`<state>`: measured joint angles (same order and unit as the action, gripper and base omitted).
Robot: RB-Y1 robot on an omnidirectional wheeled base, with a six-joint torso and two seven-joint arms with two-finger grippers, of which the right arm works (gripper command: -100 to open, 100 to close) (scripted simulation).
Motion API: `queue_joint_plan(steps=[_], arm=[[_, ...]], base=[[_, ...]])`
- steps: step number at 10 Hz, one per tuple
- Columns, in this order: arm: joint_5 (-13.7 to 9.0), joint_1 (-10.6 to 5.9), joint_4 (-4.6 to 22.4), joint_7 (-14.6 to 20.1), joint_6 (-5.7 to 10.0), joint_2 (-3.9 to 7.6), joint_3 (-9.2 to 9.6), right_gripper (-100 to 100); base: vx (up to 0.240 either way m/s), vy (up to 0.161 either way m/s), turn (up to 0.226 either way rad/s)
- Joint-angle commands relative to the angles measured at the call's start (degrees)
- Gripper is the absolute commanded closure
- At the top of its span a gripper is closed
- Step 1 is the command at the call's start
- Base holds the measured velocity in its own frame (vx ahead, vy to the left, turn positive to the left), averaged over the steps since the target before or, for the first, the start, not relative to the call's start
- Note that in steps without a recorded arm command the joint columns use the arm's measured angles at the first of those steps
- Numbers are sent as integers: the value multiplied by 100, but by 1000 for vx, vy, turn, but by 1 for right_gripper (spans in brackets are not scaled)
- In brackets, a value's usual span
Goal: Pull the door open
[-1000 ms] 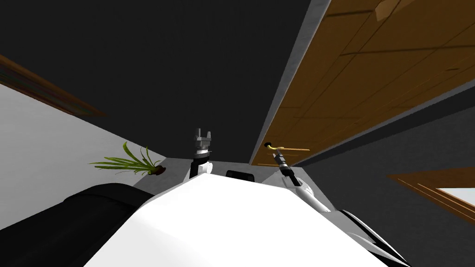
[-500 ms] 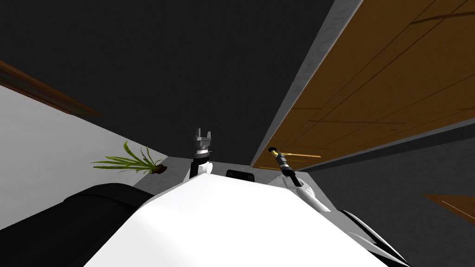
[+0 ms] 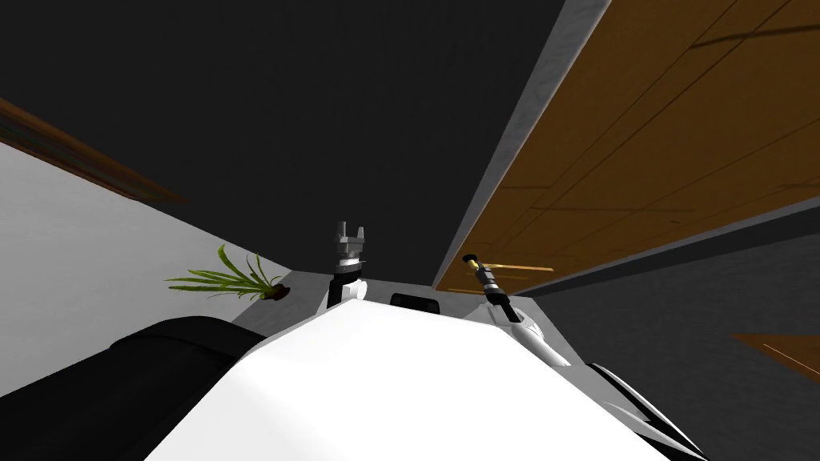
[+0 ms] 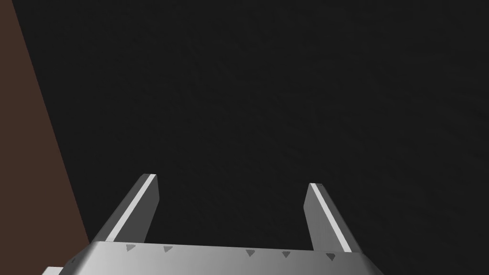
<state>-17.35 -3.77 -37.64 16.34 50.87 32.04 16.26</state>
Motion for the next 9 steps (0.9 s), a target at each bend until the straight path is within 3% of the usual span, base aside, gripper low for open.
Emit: queue_joint_plan(steps=[1,9], arm=[[-18,83,20,72,164,92,88,100],[-95,440,107,379,865,482,461,100]], base=[[-115,-40,159],[-163,-78,139]])
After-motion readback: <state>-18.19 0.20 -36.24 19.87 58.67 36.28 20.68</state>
